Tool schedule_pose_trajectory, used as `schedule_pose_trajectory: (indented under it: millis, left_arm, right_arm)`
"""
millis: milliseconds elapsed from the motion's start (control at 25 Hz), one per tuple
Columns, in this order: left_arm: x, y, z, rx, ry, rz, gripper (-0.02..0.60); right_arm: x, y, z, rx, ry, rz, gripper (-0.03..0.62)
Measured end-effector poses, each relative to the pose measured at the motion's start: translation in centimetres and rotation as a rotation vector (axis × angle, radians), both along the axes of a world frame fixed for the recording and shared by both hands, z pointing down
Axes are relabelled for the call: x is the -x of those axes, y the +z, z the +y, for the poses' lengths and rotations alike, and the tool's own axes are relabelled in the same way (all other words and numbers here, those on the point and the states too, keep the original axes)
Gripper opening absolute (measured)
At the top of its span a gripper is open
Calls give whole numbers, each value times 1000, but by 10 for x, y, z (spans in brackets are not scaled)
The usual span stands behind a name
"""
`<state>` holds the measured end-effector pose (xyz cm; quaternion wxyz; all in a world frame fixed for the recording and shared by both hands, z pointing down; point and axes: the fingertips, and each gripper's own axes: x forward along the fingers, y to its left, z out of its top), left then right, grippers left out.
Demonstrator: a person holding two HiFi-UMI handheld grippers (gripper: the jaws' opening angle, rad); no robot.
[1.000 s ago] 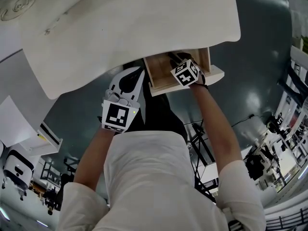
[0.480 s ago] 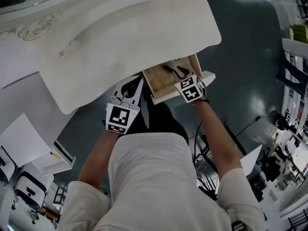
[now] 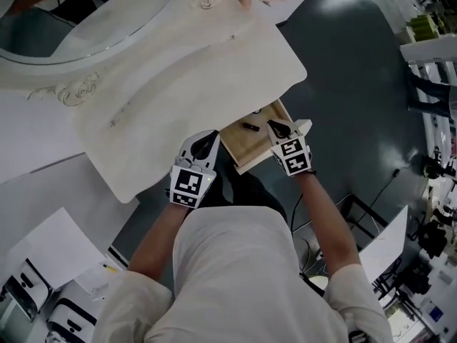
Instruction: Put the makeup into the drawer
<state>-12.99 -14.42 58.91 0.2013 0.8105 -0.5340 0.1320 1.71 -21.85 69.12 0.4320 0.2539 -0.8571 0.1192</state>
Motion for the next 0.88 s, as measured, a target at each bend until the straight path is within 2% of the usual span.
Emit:
schedule_pose_trajectory:
  millis: [240,480,640,880]
  left_arm:
    - [-3,-33,-12,-22,58,5,15]
    - [-14,-59,-24,-56,91,9,15]
    - [-22,-74,-25,-73,91,15,15]
    - [-29,-125,-31,-135,66,26,15]
  right_arm:
    - [-9,-64,2,-64,87,-106,28]
    - [-23,-117,-1,-177,159,-200,28]
    - [-42,-148,0,-235,188,-260,28]
    - [-86,-208,-13,-316,241,-369,28]
